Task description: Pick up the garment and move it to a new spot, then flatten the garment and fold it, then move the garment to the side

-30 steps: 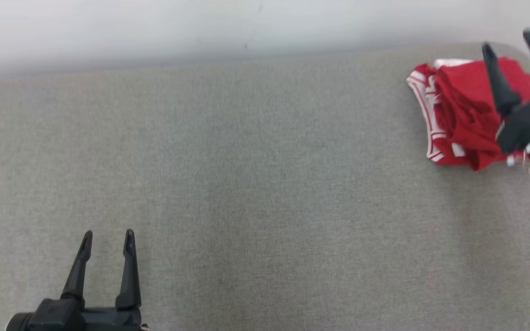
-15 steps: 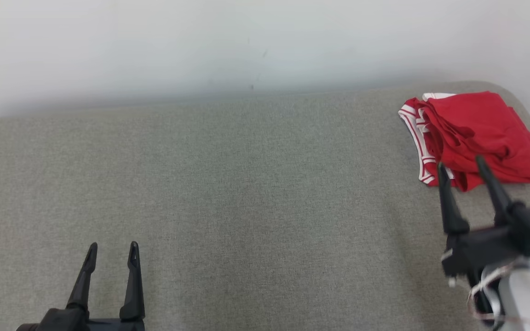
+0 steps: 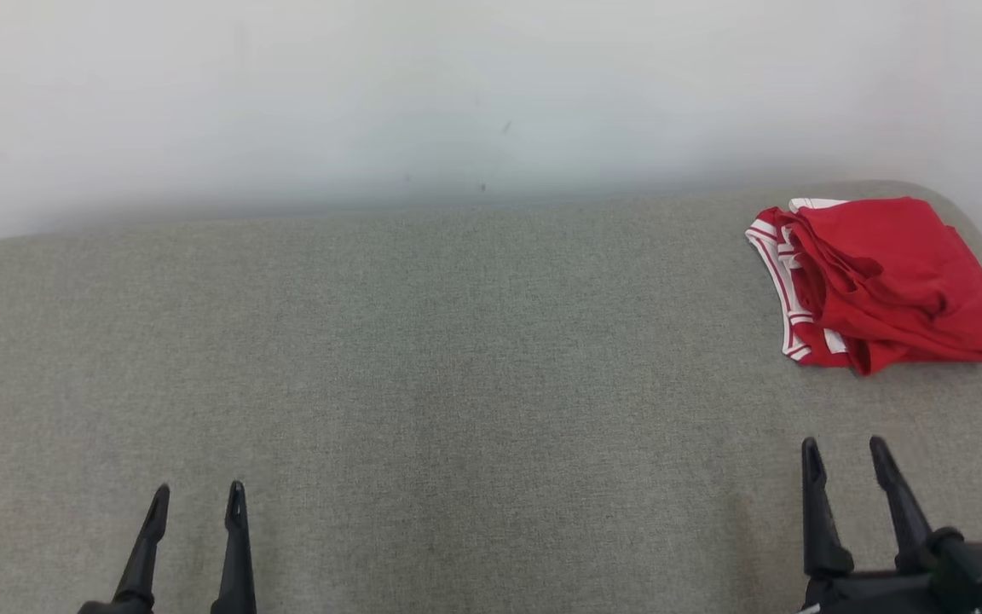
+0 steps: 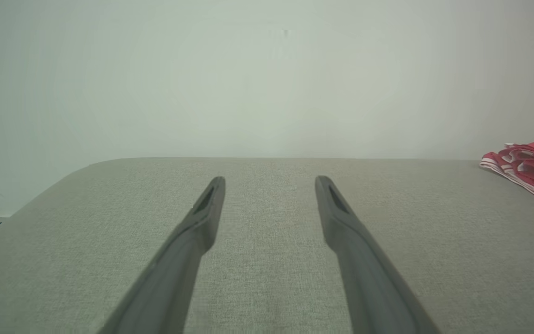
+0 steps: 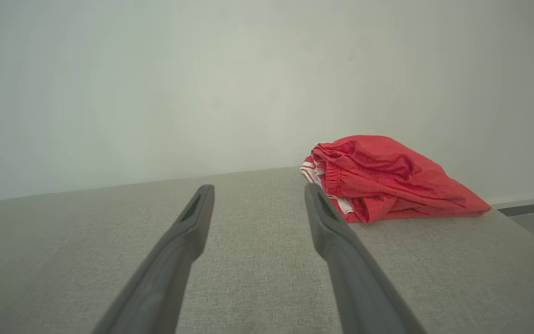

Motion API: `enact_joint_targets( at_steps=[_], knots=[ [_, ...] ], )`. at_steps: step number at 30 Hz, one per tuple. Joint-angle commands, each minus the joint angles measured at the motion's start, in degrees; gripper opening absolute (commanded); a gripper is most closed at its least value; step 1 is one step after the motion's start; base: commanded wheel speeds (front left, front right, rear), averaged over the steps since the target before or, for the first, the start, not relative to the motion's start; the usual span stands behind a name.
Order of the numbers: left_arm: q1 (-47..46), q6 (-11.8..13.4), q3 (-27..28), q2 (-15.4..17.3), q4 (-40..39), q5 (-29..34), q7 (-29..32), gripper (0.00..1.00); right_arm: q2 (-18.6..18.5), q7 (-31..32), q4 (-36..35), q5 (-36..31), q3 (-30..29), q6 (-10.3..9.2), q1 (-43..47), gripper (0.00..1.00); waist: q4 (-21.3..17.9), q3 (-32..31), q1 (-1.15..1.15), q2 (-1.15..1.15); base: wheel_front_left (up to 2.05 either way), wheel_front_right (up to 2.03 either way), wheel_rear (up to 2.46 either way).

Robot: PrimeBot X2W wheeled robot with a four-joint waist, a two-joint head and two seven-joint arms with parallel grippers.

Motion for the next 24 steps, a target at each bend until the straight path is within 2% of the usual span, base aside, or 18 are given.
enact_joint_targets(
  at_steps=[1, 10, 24],
  knots=[
    [1.33, 0.05, 0.44, -0.07, 0.27, -0.07, -0.13, 1.0, 0.61, -0.01, -0.24, -0.47, 0.06, -0.15, 1.48, 1.0, 0.31, -0.39, 0.0, 0.0, 0.0, 0.0, 0.0],
    [3.61, 0.91, 1.38, -0.07, 0.23, -0.53, -0.13, 1.0, 2.1, -0.01, 1.06, -0.71, 1.03, -0.15, 3.61, 1.0, 1.29, -1.56, 0.0, 0.0, 0.0, 0.0, 0.0],
    [4.12, 1.54, 1.14, -0.08, 1.6, -0.75, -0.13, 1.0, 2.35, -0.01, 2.09, -0.52, 2.39, -0.15, 3.85, 1.0, 2.34, -2.12, 0.0, 0.0, 0.0, 0.0, 0.0]
  ],
)
